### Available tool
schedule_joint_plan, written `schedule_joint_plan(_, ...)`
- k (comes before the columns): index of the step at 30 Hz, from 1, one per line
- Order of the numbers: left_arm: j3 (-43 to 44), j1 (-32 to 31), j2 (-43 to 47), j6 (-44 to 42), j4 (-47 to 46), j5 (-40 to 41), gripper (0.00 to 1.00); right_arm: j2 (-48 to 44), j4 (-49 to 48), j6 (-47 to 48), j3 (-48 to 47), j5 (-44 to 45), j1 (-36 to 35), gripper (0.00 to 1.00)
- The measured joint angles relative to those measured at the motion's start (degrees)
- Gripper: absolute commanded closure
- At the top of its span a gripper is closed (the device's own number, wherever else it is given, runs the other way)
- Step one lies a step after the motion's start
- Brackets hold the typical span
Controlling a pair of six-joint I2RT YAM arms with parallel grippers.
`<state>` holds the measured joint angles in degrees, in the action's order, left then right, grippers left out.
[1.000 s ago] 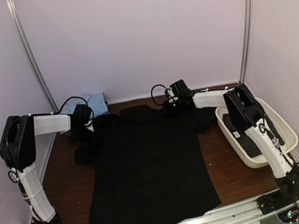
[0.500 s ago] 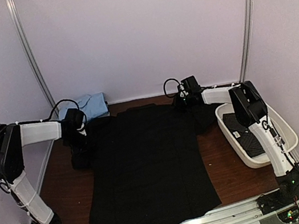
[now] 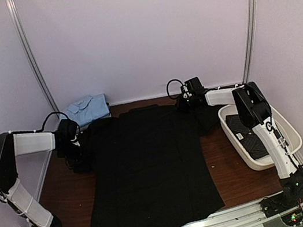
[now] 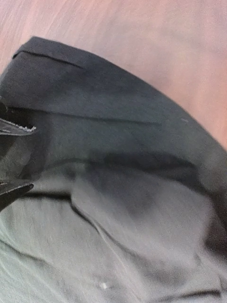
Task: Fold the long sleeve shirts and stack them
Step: Flatten out the crumpled shirt at the center of the board.
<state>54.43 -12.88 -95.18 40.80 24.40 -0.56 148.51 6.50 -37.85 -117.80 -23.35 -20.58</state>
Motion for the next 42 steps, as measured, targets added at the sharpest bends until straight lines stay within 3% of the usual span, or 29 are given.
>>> schedule_joint_plan(8, -3.48, 4.87, -0.98, 2.36, -3.74, -2.36, 0.7, -0.13, 0.26, 1.09, 0.09, -0.33, 0.63, 0.79)
schedule_joint_plan(24, 0.24, 16.22, -2.86, 2.19, 4.11, 14.32, 0.7, -1.31, 2.29, 4.85, 0.85, -0.39, 1.31, 0.73)
schedule_joint_plan(33, 5.25, 19.67, -3.65, -0.87, 5.11, 11.89, 0.7, -2.86, 5.84, 8.04, 0.66, -0.85, 1.18, 0.47)
schedule_joint_plan(42, 6.1, 15.54, 4.22, -6.88, 5.22, 3.02, 0.66, -10.05, 13.94, 12.48, 3.54, 4.61, -0.59, 0.23)
